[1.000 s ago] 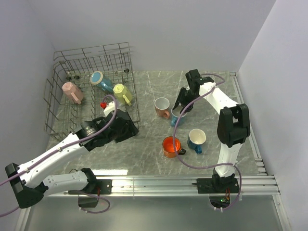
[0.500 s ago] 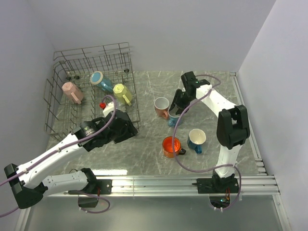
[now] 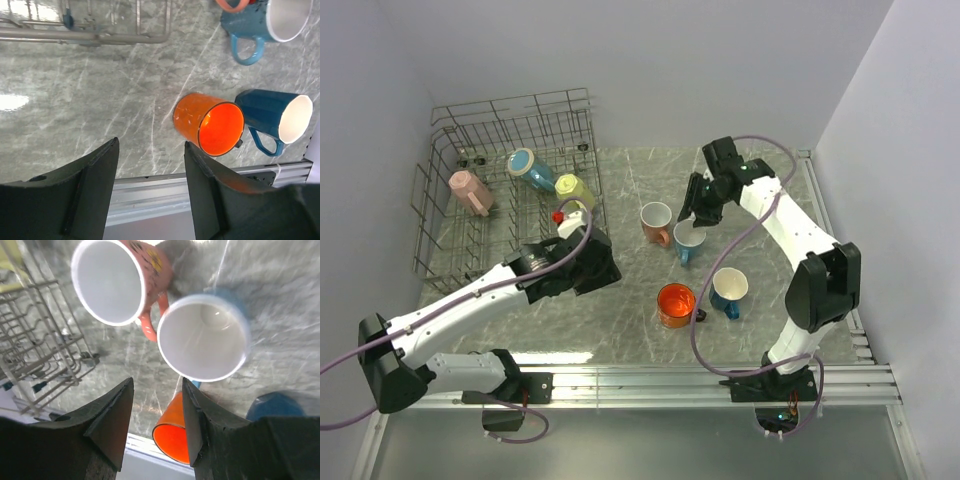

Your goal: Load the cups into the dish rack

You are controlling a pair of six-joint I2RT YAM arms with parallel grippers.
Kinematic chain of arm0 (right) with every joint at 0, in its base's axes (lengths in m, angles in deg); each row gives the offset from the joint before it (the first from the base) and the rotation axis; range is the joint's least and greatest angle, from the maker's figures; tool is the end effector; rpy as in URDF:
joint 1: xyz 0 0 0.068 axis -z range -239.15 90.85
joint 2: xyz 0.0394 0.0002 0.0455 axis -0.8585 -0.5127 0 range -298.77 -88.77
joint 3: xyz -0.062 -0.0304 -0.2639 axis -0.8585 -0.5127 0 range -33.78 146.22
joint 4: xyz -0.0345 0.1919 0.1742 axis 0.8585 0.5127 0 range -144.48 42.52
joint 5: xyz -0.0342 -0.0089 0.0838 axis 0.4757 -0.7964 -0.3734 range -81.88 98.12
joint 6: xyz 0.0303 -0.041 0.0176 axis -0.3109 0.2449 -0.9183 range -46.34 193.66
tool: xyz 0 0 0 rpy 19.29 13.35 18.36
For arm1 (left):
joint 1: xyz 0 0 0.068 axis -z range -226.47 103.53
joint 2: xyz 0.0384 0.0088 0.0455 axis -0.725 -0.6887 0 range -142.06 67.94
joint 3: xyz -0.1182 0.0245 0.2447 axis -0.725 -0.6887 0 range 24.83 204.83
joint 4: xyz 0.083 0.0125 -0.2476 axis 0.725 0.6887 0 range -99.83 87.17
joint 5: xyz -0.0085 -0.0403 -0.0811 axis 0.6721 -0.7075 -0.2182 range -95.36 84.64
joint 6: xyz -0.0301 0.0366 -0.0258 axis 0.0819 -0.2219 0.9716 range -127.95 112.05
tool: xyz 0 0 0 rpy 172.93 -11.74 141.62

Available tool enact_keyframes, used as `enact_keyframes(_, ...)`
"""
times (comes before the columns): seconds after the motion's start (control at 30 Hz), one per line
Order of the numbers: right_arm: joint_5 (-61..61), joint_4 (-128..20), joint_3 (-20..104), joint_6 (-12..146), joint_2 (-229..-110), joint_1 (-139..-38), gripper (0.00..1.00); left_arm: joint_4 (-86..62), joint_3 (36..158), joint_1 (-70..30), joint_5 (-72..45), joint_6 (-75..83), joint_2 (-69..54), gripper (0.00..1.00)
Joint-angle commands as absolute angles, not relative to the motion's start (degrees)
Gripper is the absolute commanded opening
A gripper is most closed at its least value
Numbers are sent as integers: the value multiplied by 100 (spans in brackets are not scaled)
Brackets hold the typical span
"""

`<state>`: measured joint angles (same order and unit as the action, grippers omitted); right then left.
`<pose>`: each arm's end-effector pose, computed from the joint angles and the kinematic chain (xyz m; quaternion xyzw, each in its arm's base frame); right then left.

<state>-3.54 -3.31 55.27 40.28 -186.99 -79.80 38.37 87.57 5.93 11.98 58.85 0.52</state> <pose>0.3373 0.1347 0.3003 0.0808 0.9586 0.2032 0.1823 0.1506 -0.1781 0.3109 -0.1651 0.9238 -0.1991 0.2825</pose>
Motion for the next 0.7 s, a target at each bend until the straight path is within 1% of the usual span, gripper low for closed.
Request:
enact_keyframes(0.0, 161, 18, 6034, 4395, -18396, -7963, 51, 3648, 9093, 705, 1195, 5849, 0, 60)
enact_keyframes(0.13, 740, 10, 5860, 4702, -18334, -7814, 51, 3710, 9049, 828, 1274, 5990, 78, 60)
enact_keyframes(0.3, 1005, -175, 5350, 4861, -18281, -7682, 51, 3842, 8856, 943, 1353, 6262, 272, 60)
enact_keyframes(0.47, 962, -429, 5147, 4905, -18474, -7656, 50, 3859, 8732, 1048, 1414, 6481, 439, 60)
enact_keyframes(0.67, 682, -780, 4928, 4826, -18659, -7647, 50, 3956, 8829, 1224, 1538, 6649, 360, 59)
